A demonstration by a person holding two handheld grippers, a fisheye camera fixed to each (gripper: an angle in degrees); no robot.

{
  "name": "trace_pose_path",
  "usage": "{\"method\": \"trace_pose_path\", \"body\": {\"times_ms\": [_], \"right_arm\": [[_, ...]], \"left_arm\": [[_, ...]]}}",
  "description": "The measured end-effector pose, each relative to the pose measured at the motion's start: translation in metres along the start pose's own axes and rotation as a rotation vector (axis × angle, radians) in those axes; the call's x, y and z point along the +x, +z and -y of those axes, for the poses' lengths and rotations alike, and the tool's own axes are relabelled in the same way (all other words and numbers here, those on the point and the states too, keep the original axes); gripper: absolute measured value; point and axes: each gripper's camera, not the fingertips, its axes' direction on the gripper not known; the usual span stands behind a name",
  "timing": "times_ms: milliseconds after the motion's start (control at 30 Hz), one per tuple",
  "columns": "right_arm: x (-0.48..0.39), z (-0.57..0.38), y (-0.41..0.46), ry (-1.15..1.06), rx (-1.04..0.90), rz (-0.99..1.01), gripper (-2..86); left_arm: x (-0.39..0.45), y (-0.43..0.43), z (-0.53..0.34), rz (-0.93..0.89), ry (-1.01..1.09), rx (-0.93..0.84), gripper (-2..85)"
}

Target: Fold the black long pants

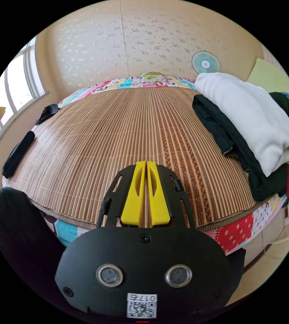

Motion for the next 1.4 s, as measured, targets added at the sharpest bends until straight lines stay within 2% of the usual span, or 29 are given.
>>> {"method": "trace_pose_path", "body": {"times_ms": [67, 167, 233, 300, 367, 433, 500, 567, 667, 733, 867, 967, 1033, 1067, 1133, 1233, 1300, 1367, 1400], "right_arm": [[0.002, -0.001, 0.0, 0.004, 0.0, -0.003, 0.3], [0.004, -0.002, -0.001, 0.012, -0.001, -0.021, 0.4], [0.005, -0.003, -0.001, 0.01, -0.001, -0.027, 0.4], [0.008, -0.003, -0.002, 0.012, -0.001, -0.024, 0.4], [0.011, -0.004, -0.002, 0.017, -0.001, -0.021, 0.3], [0.016, -0.004, -0.003, 0.026, 0.0, -0.007, 0.3], [0.024, -0.004, -0.004, 0.039, 0.0, 0.024, 0.3], [0.032, -0.005, -0.005, 0.056, 0.003, 0.064, 0.3], [0.045, -0.006, -0.005, 0.079, 0.005, 0.125, 0.3], [0.047, -0.006, -0.005, 0.077, 0.005, 0.123, 0.2], [0.041, -0.005, -0.005, 0.055, 0.003, 0.073, 0.3], [0.045, -0.004, -0.005, 0.06, 0.004, 0.083, 0.3], [0.051, -0.004, -0.006, 0.07, 0.006, 0.108, 0.2], [0.053, -0.004, -0.006, 0.072, 0.006, 0.115, 0.2], [0.059, -0.004, -0.007, 0.082, 0.007, 0.145, 0.2], [0.066, -0.004, -0.008, 0.094, 0.01, 0.188, 0.2], [0.071, -0.004, -0.008, 0.101, 0.011, 0.221, 0.2], [0.075, -0.005, -0.009, 0.11, 0.015, 0.244, 0.2], [0.076, -0.004, -0.009, 0.113, 0.017, 0.251, 0.3]], "left_arm": [[-0.055, 0.003, 0.002, 0.129, -0.042, -0.015, 17.5], [-0.15, 0.017, 0.006, 0.332, -0.103, -0.047, 18.6], [-0.213, 0.041, 0.016, 0.455, -0.123, -0.163, 18.7], [-0.246, 0.069, 0.021, 0.504, -0.098, -0.275, 19.4], [-0.264, 0.101, 0.012, 0.535, -0.032, -0.359, 19.1], [-0.27, 0.151, -0.012, 0.618, 0.101, -0.535, 18.1], [-0.257, 0.15, -0.017, 0.69, 0.147, -0.478, 17.1], [-0.264, 0.144, -0.002, 0.671, 0.054, -0.479, 15.4], [-0.29, 0.097, 0.035, 0.404, -0.139, -0.349, 8.9], [-0.318, 0.068, 0.075, 0.117, -0.28, -0.321, 6.6], [-0.298, 0.03, 0.137, -0.116, -0.206, -0.306, 6.0], [-0.252, -0.006, 0.177, -0.387, -0.125, -0.223, 5.9], [-0.222, -0.026, 0.193, -0.727, -0.147, -0.129, 5.8], [-0.215, -0.029, 0.195, -0.809, -0.156, -0.111, 5.8], [-0.177, -0.036, 0.201, -1.117, -0.157, -0.085, 5.8], [-0.118, -0.053, 0.191, -1.28, 0.022, -0.084, 6.2], [-0.08, -0.052, 0.167, -1.297, 0.144, -0.166, 6.5], [-0.04, -0.04, 0.13, -1.225, 0.246, -0.317, 7.2], [-0.012, -0.03, 0.099, -1.106, 0.335, -0.421, 7.6]]}}
